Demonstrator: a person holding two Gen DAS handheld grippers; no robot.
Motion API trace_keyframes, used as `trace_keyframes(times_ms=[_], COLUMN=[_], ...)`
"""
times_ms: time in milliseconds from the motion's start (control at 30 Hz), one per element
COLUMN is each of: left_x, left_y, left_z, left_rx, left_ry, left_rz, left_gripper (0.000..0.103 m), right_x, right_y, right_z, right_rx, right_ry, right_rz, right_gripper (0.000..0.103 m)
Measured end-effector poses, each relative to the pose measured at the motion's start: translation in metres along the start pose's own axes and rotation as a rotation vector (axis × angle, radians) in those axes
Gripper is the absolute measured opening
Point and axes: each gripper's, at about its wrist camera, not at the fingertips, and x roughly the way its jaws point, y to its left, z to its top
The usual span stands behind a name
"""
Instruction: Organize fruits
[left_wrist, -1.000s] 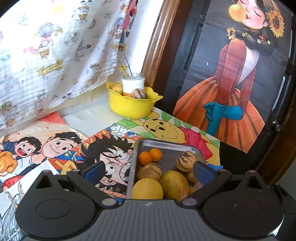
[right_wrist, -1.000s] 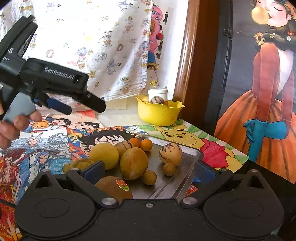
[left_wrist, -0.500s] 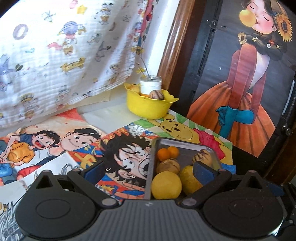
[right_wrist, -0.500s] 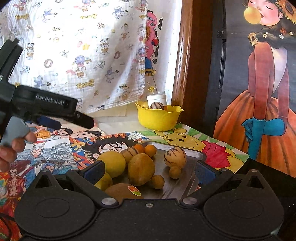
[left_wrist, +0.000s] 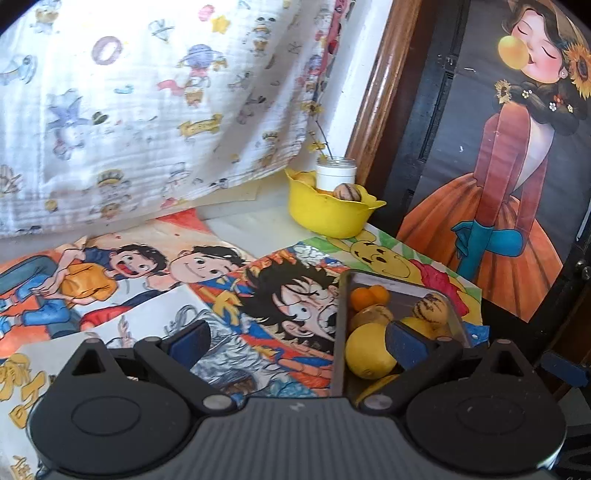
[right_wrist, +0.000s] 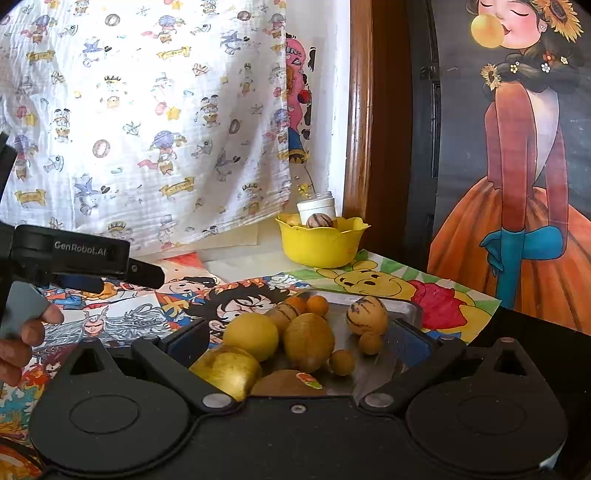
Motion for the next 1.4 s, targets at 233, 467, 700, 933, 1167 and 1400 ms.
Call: trace_keyframes(times_ms=[233,467,700,933,1167,1400], left_x=[-0.016,-0.032,-0.045,-0.06,-0.078,-0.096], left_y=[0.011,0.02,0.03,0.041,0.051,0.059], left_z=[-0.009,-0.018,-0.029,-0.043,-0.052,-0.061], left_rx=[0.018,0.045,0.085,0.118,0.134,0.153], left_ry=[-0.014,-0.036,-0.058,-0.064,-0.078,-0.095], left_rz=[0.024,0.038,0.057,0.054,0.065,0.079], left_gripper=[0.103,0.103,0.103,0.103,0.103,0.103], right_x=[-0.009,-0.019,-0.031,-0.044,-0.057,-0.07], right_y=[0.012,0.028,0.041,0.056,0.075,0.085], right_z=[0.0,-0.004,-0.012,-0.023,-0.029,-0.031], right_rx=[0.012,-0.005,-0.006,-0.002,-0.025,-0.043], right_ry=[-0.002,-0.014,-0.043,-0.079,-0.079,-0.09], right_rz=[-0.006,-0.018,-0.056,-0.105,-0.081,-0.097], right_gripper=[0.103,0.103,0.103,0.103,0.103,0.103])
